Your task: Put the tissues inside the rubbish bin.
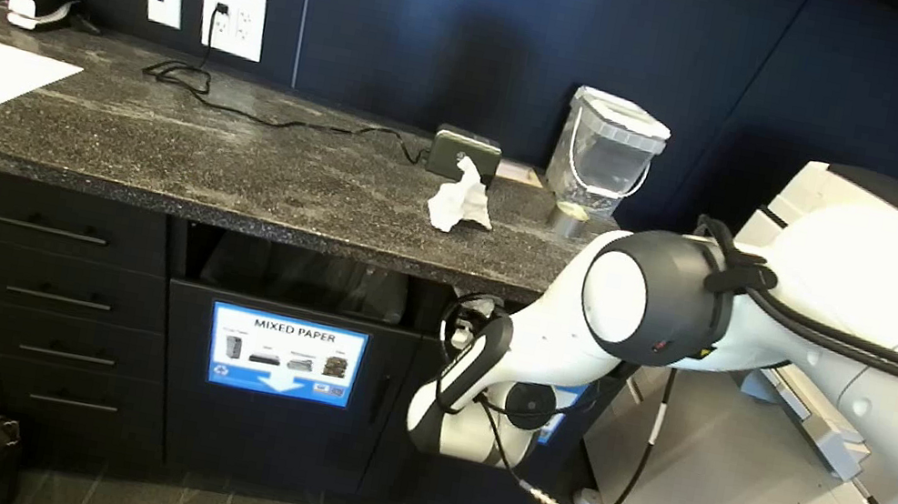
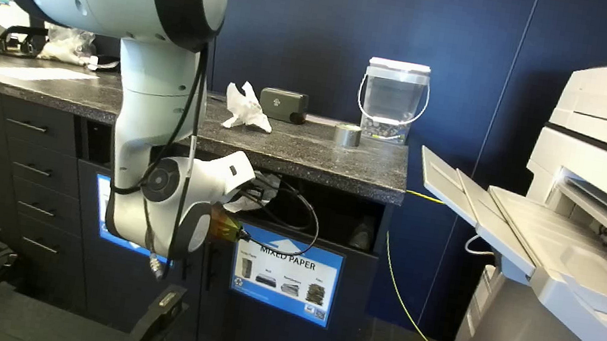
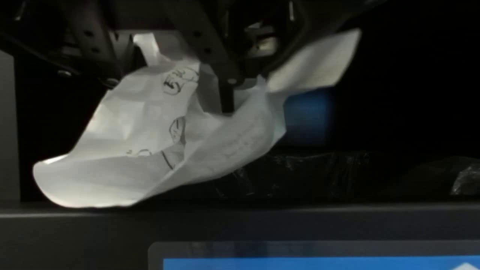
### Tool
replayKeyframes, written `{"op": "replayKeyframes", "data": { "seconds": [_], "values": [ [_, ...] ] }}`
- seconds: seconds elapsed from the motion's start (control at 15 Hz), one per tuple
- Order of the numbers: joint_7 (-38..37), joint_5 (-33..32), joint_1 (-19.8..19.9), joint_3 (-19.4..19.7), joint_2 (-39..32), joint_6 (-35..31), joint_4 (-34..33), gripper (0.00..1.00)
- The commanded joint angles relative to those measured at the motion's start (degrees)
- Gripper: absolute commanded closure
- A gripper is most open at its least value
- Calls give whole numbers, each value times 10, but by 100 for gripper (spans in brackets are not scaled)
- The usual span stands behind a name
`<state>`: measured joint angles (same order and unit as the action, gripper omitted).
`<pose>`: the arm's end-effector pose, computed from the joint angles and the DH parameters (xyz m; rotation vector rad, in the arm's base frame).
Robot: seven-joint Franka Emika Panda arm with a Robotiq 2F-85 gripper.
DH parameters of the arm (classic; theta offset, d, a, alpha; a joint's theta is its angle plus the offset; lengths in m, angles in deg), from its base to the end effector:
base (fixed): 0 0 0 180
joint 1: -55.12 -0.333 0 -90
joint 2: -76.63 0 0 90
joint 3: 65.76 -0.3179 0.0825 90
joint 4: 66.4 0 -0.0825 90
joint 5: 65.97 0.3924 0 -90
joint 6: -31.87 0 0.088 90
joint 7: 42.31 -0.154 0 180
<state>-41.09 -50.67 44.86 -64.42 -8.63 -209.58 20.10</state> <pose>0.6303 0.0557 -0.0701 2.5357 -0.0970 1.7671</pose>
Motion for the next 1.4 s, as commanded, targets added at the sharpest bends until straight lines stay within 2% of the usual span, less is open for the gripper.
{"op": "replayKeyframes", "data": {
  "seconds": [0.0, 0.2, 0.47, 0.87, 0.93, 1.07, 1.13, 1.2, 1.27, 1.33],
  "values": [
    [20, 6, 8, -20, 0, -19, 4, 22],
    [30, 7, 6, -22, 0, -9, 7, 1],
    [58, 17, -1, -18, 0, 14, 6, 0],
    [49, 40, 4, -26, 0, -31, 1, 0],
    [12, 85, -43, 26, 0, -25, -26, 0],
    [-1, 143, -85, 78, 1, -2, -52, 0],
    [48, 128, -45, 26, 2, -69, -27, 0],
    [23, 172, -94, 88, -20, -27, -78, 0],
    [1, 193, -124, 122, 2, -2, -56, 0],
    [65, 147, -56, 28, 0, -72, -31, 0]
  ]
}}
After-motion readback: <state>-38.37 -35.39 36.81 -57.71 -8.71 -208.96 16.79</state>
